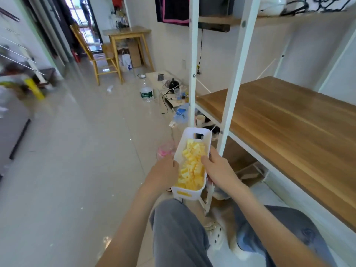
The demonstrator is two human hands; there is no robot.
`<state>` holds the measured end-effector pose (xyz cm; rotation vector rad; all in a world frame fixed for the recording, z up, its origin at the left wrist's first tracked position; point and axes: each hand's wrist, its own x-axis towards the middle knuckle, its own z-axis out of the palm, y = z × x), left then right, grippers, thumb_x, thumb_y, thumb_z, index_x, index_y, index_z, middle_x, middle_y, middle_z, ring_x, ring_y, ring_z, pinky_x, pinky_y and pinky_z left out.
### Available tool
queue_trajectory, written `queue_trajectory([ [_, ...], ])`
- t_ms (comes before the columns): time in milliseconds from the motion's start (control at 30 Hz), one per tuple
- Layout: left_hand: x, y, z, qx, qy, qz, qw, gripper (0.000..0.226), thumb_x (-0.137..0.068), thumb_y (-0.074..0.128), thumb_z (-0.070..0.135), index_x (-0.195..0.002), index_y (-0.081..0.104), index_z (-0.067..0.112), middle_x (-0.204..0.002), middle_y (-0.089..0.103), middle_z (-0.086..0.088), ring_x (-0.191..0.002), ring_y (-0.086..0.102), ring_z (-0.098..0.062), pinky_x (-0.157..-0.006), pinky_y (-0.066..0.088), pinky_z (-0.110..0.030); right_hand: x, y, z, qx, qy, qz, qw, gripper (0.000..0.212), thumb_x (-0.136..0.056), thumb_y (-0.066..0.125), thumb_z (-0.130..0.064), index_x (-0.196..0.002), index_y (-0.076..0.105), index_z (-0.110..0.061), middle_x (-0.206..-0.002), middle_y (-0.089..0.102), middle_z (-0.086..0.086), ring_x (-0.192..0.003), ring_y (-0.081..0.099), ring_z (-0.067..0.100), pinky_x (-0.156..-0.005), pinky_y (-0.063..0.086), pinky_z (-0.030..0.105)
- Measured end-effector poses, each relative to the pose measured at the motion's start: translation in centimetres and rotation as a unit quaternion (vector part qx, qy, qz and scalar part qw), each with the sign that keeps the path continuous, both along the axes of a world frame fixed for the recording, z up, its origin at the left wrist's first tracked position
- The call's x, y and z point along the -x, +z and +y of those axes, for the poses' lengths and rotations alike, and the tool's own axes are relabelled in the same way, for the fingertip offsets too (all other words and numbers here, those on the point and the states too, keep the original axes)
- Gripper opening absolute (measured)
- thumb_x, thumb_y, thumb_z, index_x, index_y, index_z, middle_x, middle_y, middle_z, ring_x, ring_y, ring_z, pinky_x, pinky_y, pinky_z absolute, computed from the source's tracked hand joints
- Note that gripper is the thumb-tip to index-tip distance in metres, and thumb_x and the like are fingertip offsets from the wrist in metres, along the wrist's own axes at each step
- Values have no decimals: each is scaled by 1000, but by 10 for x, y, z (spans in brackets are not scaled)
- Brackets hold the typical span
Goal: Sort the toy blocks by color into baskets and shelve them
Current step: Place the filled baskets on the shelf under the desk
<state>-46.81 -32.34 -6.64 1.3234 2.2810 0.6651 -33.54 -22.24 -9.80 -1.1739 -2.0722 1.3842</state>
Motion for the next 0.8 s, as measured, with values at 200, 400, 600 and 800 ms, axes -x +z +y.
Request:
queue_trajectory([
  [200,43,-60,22,-56,161,-200,965,13,-94,48,28,-96,54,17,-88,58,3,-80,54,-12,-65,41,-24,60,-47,25,28,-37,-82,996,37,-97,32,-21,-132,29,-13,-99,54,4,-65,56,13,-51,51,30],
  [400,56,-124,65,-106,254,-435,857,50,-86,65,28,-126,34,21,-116,50,-1,-101,54,-19,-78,48,-34,105,-102,60,169,-153,-32,973,60,-89,44,-12,-143,17,-16,-125,50,9,-102,59,30,-81,56,49],
  [600,74,-182,117,-98,236,-500,827,63,-88,59,10,-132,17,27,-115,46,1,-104,54,-19,-80,53,-33,119,-143,96,214,-235,15,948,62,-91,46,-6,-141,14,-23,-118,51,6,-82,59,17,-61,57,31],
  [800,89,-223,167,-38,259,-511,819,59,-80,60,7,-124,22,19,-116,48,-10,-104,57,-27,-80,57,-37,119,-170,126,65,-225,-25,972,58,-92,52,-9,-136,20,-25,-126,54,9,-108,59,23,-88,54,39],
])
